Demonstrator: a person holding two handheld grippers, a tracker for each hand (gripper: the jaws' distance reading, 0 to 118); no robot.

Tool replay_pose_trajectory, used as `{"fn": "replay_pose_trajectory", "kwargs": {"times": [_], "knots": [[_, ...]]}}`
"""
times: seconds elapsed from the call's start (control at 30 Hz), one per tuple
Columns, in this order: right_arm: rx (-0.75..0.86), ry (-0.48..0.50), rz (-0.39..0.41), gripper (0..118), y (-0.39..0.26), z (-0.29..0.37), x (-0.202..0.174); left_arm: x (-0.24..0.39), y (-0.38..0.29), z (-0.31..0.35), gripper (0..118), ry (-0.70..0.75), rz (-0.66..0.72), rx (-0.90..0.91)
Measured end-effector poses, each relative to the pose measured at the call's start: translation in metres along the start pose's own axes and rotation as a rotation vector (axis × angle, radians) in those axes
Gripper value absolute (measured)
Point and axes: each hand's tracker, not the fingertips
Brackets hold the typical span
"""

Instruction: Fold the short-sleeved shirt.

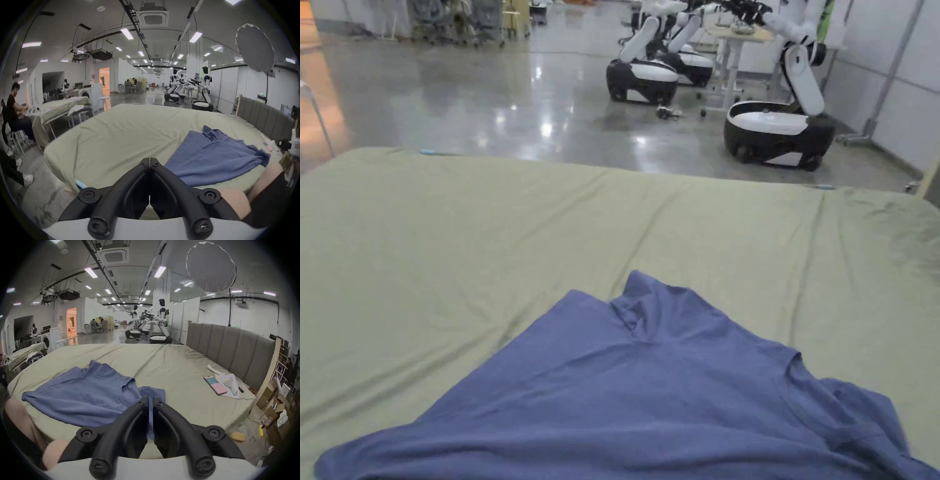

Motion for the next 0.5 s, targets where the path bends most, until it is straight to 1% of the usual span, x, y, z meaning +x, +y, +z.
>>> {"fn": "replay_pose_trajectory", "kwargs": {"times": [0.03,0.07,0.1,0.17,0.2,0.23,0.27,0.3,0.33,0.43,0.5], "knots": [[0.0,0.06,-0.027,0,0.001,0.001,0.001,-0.001,-0.001,-0.003,0,-0.039,0.001,-0.048],[0.0,0.074,-0.032,0,0.005,0.008,0.0,-0.001,-0.004,-0.006,0,-0.007,-0.007,-0.041],[-0.003,0.063,-0.027,0,0.007,0.008,-0.001,-0.002,-0.008,-0.01,0,0.011,-0.014,-0.036],[0.003,0.07,0.018,0,0.011,0.008,-0.005,-0.028,-0.026,-0.026,0,0.054,-0.038,-0.05],[0.007,0.07,0.024,0,0.009,0.01,-0.006,-0.037,-0.028,-0.038,10,0.078,-0.029,-0.089],[0.004,0.077,0.027,0,0.012,0.009,-0.007,-0.047,-0.029,-0.053,50,0.06,-0.013,-0.129],[0.003,0.09,0.025,0,0.015,0.008,-0.007,-0.037,-0.029,-0.062,84,0.04,0.014,-0.152],[0.004,0.098,0.025,0,0.017,0.007,-0.009,-0.04,-0.03,-0.077,107,0.038,0.028,-0.188],[0.006,0.099,0.028,0,0.02,0.008,-0.014,-0.044,-0.032,-0.094,110,0.037,0.034,-0.222],[0.009,0.113,0.037,0,0.027,0.007,-0.02,-0.037,-0.036,-0.134,108,0.042,0.042,-0.249],[0.014,0.112,0.053,0,0.03,0.008,-0.026,-0.038,-0.044,-0.159,104,0.057,0.049,-0.28]]}}
